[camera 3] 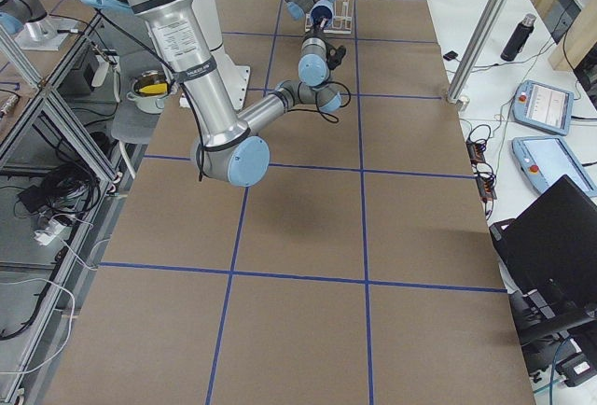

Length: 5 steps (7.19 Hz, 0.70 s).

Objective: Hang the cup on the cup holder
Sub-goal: 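Close the left gripper on the cup's closed end beside the right gripper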

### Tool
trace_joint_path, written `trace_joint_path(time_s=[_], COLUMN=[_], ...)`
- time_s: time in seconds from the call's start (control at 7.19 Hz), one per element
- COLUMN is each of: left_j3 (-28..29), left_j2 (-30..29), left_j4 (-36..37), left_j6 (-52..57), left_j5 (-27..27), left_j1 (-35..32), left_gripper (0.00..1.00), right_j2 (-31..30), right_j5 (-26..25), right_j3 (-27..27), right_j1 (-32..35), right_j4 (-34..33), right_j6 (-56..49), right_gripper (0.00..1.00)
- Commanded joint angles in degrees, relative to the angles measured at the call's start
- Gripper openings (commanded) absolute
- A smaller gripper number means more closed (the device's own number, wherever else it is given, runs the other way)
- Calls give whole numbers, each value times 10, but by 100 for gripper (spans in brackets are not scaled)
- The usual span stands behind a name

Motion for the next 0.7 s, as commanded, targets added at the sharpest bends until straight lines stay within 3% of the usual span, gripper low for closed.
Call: trace_joint_path(time_s=[0.0,0.56], left_j3=[8,6], left_j2=[1,-7], left_j4=[-37,-44], left_j6=[-2,-6], left_j5=[29,30], left_j1=[16,34], left_gripper=[98,98], right_j2=[-1,1], right_j5=[1,0], right_j3=[0,-2], right_j1=[-4,-11], right_j4=[26,29], right_j6=[19,21], right_gripper=[0,0])
